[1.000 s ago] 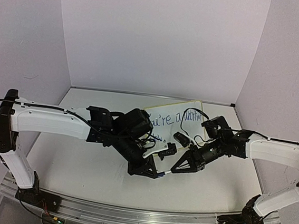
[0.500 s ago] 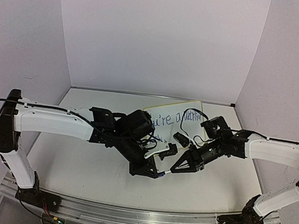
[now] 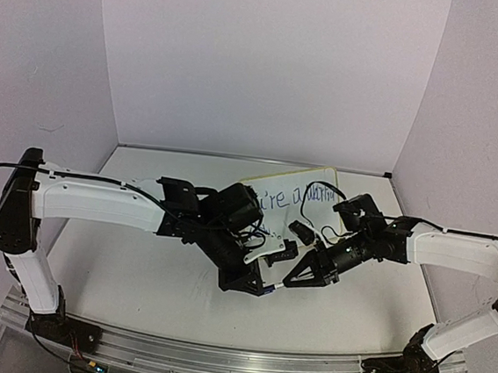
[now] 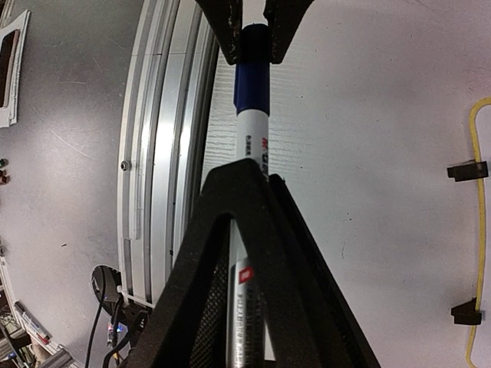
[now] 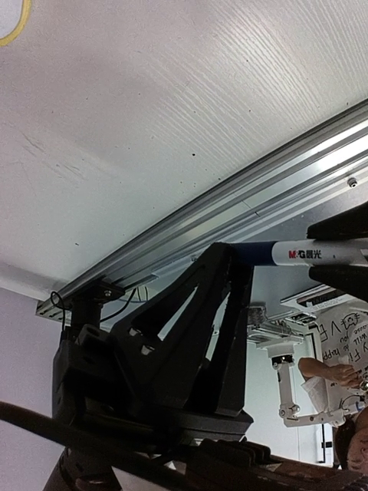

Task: Write a sentence on the whiteboard
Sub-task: Insert the whiteboard marker without the cap into the pen cap, then put down the whiteboard marker at the center of the board.

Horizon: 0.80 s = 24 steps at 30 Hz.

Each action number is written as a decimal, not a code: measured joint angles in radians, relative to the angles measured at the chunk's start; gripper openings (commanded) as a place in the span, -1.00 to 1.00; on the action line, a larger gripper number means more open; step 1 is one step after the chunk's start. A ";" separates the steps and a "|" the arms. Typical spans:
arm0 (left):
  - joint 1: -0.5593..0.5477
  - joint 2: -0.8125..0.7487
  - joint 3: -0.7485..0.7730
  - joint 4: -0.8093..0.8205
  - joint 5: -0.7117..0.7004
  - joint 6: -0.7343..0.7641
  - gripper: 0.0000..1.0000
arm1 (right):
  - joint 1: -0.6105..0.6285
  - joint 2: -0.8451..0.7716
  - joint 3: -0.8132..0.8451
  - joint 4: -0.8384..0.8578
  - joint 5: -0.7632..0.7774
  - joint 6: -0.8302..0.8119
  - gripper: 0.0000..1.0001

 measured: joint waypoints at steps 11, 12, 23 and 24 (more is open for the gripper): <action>0.100 -0.082 -0.119 0.254 -0.077 -0.097 0.24 | -0.051 -0.007 -0.020 0.002 0.256 0.004 -1.00; 0.116 -0.105 -0.140 0.265 -0.084 -0.102 0.36 | -0.074 -0.007 -0.025 -0.003 0.271 0.004 -1.00; 0.389 -0.377 -0.404 0.332 -0.219 -0.311 0.63 | -0.266 0.135 -0.086 -0.029 0.371 -0.048 -0.52; 0.411 -0.383 -0.411 0.331 -0.233 -0.324 0.64 | -0.276 0.151 -0.088 -0.036 0.380 -0.054 -0.36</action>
